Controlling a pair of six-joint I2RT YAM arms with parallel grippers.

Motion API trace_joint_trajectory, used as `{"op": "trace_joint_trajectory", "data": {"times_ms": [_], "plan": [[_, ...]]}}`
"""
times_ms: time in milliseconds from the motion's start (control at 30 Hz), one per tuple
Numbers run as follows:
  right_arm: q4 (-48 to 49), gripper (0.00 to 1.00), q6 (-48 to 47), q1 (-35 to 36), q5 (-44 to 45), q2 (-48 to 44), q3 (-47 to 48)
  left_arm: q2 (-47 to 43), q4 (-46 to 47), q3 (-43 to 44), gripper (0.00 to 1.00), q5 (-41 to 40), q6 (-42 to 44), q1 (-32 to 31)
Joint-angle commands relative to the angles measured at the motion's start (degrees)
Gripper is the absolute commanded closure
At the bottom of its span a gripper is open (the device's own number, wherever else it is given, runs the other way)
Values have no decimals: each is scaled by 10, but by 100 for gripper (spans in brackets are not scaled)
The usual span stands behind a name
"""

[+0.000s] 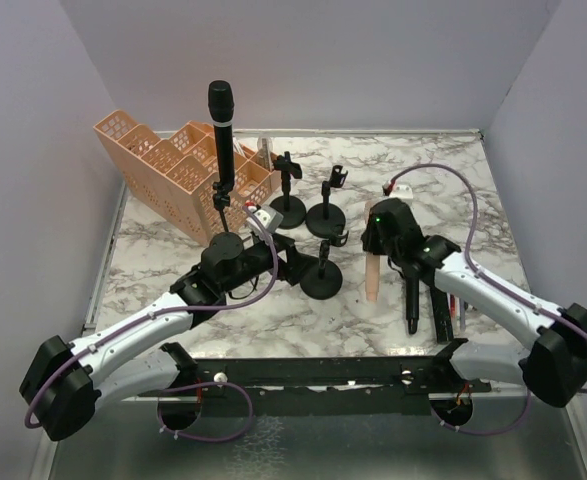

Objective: Attach the microphones to the stand

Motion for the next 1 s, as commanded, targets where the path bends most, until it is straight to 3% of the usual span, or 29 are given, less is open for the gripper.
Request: {"op": "trace_joint_trajectory", "data": {"times_ms": [0, 167, 300, 567, 833, 967], "plan": [[107, 99, -100, -1, 52, -46, 70, 26, 16, 33, 18, -22, 14, -4], [145, 100, -159, -2, 33, -66, 147, 59, 21, 50, 19, -9, 18, -4], [213, 100, -213, -2, -77, -94, 172, 84, 36, 61, 19, 13, 29, -4], [423, 99, -268, -1, -283, -119, 122, 134, 84, 74, 22, 32, 36, -5], [543, 99, -246, -1, -344, -94, 60, 161, 113, 72, 26, 46, 35, -4], [546, 99, -244, -2, -357, -94, 41, 167, 123, 71, 31, 47, 38, -5]]}}
